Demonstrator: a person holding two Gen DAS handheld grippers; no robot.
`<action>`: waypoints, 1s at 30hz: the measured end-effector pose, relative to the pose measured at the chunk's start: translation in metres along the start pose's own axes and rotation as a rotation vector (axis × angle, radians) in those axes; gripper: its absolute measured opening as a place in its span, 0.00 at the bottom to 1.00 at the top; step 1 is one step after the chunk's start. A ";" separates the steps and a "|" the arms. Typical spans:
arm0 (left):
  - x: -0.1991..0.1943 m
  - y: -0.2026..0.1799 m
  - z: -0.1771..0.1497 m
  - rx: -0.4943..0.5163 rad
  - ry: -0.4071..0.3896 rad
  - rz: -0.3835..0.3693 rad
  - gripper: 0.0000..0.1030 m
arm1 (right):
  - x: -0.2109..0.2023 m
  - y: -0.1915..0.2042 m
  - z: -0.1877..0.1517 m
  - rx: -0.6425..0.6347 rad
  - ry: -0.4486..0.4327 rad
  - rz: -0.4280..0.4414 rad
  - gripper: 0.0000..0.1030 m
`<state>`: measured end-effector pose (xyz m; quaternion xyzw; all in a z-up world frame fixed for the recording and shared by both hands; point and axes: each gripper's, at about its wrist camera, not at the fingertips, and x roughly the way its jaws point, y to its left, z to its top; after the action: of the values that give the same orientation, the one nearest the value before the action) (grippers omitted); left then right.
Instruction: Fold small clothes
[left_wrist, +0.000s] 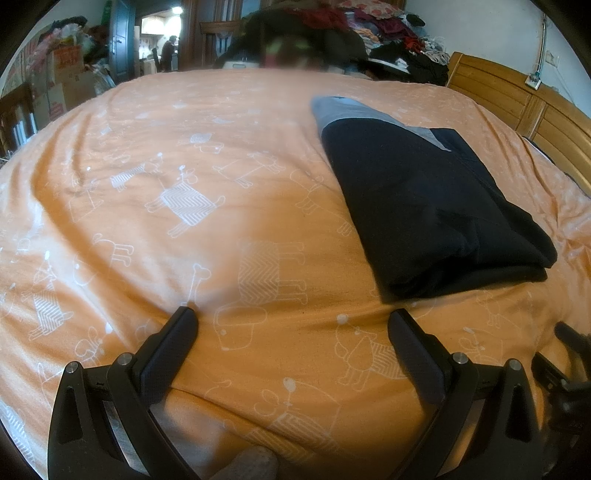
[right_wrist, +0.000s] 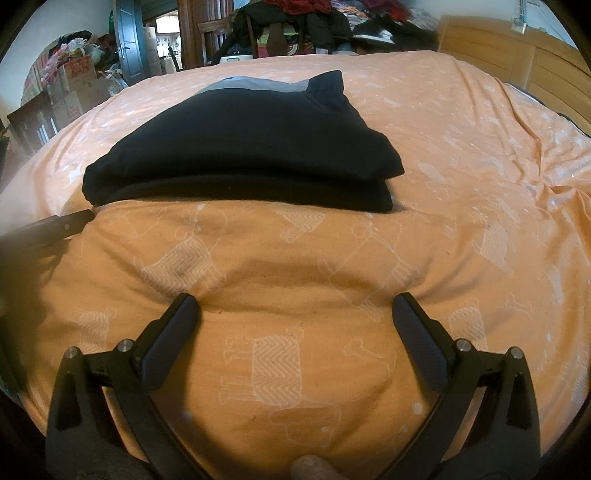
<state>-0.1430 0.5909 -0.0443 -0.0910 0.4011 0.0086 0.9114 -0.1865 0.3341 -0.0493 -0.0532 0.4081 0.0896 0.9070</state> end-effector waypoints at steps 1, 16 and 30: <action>0.000 0.000 0.000 0.000 0.000 0.001 1.00 | 0.000 0.000 0.000 0.000 0.000 0.001 1.00; 0.004 -0.022 0.005 0.079 0.028 0.123 1.00 | -0.001 0.001 -0.004 -0.034 -0.005 0.021 1.00; 0.007 -0.024 0.006 0.086 0.043 0.135 1.00 | 0.001 0.006 -0.005 -0.047 -0.010 0.015 1.00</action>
<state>-0.1313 0.5676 -0.0418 -0.0248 0.4256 0.0511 0.9031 -0.1902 0.3389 -0.0534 -0.0710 0.4019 0.1064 0.9067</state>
